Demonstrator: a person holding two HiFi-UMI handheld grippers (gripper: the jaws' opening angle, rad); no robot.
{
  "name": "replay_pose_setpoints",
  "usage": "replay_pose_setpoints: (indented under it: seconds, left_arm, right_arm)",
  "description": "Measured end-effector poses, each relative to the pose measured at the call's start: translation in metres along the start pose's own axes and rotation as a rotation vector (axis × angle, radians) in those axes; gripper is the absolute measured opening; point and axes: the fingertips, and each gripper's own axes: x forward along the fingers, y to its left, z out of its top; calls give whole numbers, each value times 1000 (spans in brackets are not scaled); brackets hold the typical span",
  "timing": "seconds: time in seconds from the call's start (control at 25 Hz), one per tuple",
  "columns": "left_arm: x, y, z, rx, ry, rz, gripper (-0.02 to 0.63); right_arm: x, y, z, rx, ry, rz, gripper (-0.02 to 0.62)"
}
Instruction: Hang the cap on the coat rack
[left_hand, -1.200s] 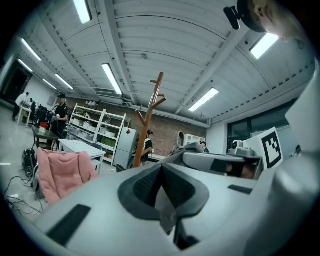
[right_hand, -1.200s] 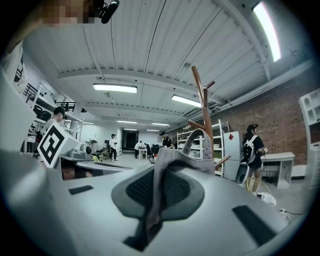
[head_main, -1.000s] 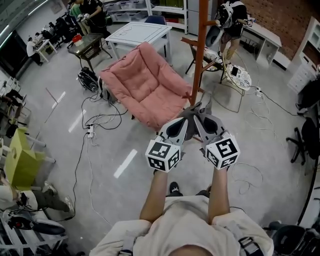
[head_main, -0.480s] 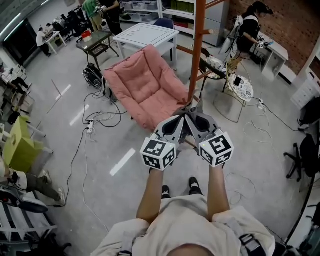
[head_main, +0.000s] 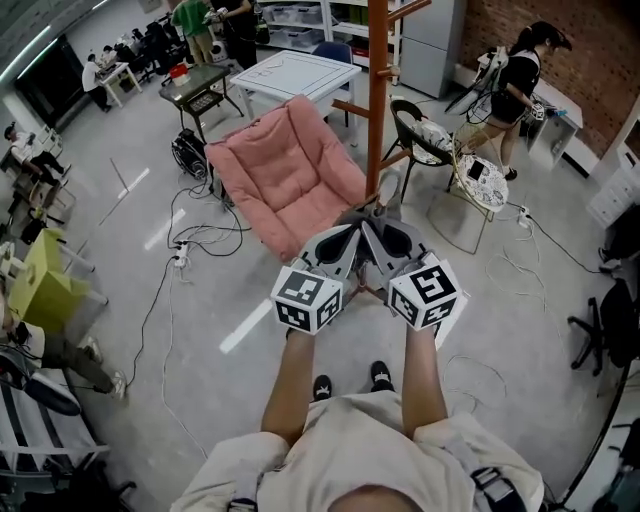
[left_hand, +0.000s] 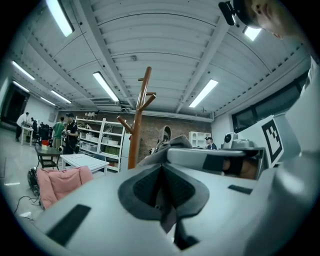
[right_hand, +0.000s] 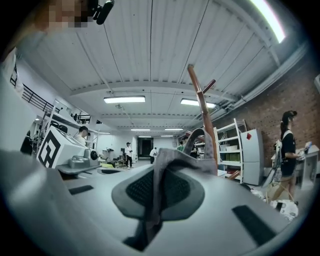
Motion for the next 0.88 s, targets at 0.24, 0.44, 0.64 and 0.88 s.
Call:
replay_pose_setpoints:
  seconds: [0.24,0.44,0.64,0.88]
  left_arm:
    - [9,1,20,49,-24,-2,7]
    - [18,6,45,100,-47,-4,7]
    - [33,7,63,128,-64,-11,6]
    - [45,6,89,162,-92,-12,6]
  right_arm:
    - [7,-6,22,-2,-27,21,9]
    - [17,-10,47,-41,-40,55,9]
    - [21,-23,65,-79,-48,54,9]
    - [26,-32,92,-140,-47,55,9]
